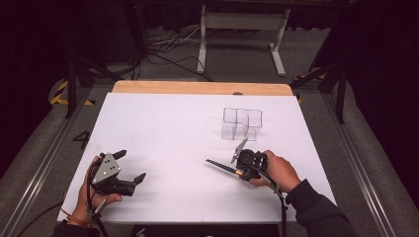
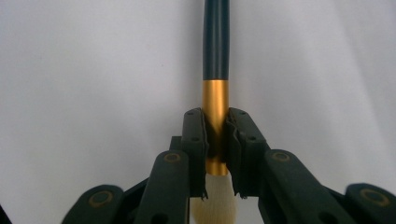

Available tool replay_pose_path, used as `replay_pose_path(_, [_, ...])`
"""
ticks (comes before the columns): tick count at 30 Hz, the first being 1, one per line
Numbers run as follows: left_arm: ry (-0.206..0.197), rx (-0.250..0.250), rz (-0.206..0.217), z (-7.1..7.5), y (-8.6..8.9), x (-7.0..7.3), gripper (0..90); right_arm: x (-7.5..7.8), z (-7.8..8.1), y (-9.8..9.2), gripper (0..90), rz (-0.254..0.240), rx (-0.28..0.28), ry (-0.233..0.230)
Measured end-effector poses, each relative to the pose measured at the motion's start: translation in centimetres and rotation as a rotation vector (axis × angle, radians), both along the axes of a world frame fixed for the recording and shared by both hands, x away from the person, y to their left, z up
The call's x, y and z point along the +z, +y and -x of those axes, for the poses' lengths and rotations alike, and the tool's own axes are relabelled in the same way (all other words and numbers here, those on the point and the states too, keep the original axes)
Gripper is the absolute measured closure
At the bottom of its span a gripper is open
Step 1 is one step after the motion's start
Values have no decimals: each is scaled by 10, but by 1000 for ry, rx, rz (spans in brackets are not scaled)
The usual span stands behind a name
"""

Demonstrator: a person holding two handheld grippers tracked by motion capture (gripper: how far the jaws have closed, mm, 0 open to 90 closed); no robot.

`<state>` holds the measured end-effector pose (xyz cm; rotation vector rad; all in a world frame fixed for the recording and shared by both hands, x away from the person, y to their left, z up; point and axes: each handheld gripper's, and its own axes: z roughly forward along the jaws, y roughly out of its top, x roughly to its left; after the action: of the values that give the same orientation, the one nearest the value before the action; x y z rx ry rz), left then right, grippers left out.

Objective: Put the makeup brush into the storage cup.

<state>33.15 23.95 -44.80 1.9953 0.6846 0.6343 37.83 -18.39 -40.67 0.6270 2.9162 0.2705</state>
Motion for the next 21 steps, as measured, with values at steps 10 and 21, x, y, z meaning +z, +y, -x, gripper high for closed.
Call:
replay_pose_path(10, [-33, -35, -24, -1, -12, 4, 23, 16, -3, 1, 784, -43, -3, -26])
replay_pose_path(21, [-92, -93, -127, -6, -39, 7, 31, 25, -9, 11, 784, -76, 0, -20])
